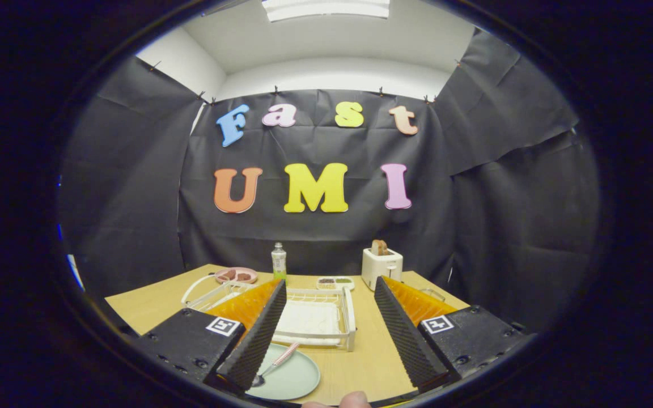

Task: Take the plate from the dish rack, then take the spoon from the basket and place it into the plate.

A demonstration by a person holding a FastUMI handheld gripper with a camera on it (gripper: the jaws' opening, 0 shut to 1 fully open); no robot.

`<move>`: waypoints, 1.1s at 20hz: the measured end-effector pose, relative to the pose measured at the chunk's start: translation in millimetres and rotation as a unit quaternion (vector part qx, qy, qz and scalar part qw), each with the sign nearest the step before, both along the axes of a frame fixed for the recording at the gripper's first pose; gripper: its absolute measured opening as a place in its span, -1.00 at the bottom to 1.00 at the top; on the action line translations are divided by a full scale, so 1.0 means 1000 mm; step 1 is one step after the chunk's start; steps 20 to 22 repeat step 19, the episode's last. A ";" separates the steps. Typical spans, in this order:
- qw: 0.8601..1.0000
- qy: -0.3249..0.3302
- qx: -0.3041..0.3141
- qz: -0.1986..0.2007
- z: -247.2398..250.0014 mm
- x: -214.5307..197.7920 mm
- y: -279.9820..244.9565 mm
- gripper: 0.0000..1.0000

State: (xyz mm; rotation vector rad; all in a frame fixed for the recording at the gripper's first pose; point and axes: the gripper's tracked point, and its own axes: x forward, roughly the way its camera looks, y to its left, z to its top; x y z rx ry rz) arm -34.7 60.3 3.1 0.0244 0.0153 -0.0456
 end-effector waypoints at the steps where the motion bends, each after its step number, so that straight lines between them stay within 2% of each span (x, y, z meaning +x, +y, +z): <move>1: 1.000 0.000 -0.003 0.002 0.000 0.000 0.005 1.00; 7: 1.000 0.015 -0.015 0.017 -0.011 0.004 0.038 1.00; 16: 1.000 0.002 -0.008 -0.005 0.001 0.002 0.035 1.00; 22: 1.000 -0.002 -0.013 -0.001 0.003 0.001 0.043 1.00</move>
